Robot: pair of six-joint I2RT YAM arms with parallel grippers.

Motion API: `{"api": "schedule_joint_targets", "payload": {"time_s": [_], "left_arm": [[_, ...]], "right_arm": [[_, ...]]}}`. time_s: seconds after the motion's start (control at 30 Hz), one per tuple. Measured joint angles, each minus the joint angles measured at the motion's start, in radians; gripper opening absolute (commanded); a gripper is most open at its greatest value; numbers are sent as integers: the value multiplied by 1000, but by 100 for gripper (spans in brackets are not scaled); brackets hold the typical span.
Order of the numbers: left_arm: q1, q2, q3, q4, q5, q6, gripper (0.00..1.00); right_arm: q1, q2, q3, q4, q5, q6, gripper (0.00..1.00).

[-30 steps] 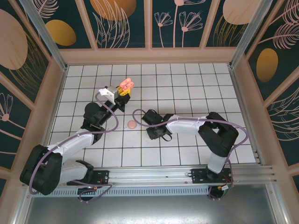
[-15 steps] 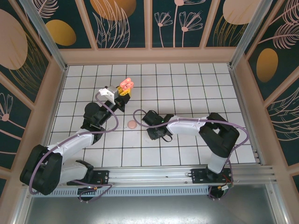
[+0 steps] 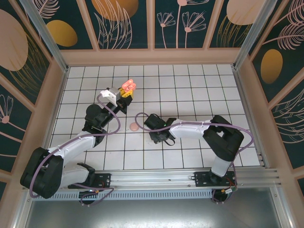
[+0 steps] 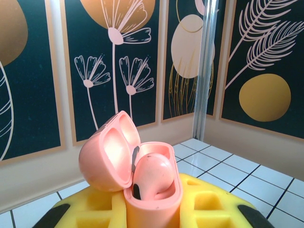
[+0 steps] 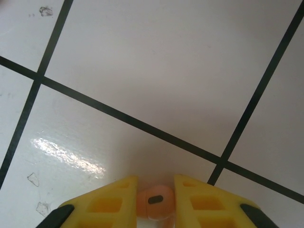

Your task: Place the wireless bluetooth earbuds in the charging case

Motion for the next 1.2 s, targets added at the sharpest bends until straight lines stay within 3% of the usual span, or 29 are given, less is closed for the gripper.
{"api": "schedule_joint_targets", "payload": {"time_s": [0.17, 0.33, 0.6, 0.87, 1.2], "left_arm": [[0, 0, 0, 0, 3, 0, 0], [0, 0, 0, -14, 31, 1, 0], [5, 2, 0, -12, 217, 8, 0], [4, 64, 83, -15, 419, 4, 0], [-19, 124, 165, -16, 504, -5, 0]], "right_arm": [[-3, -51, -1, -27, 31, 0, 21], [-24, -226, 54, -63, 77, -13, 21], [-68, -478, 271, 108, 114, -171, 23], [-191, -502, 281, 304, -62, -245, 23], [-225, -501, 190, 431, -263, -217, 23]]}}
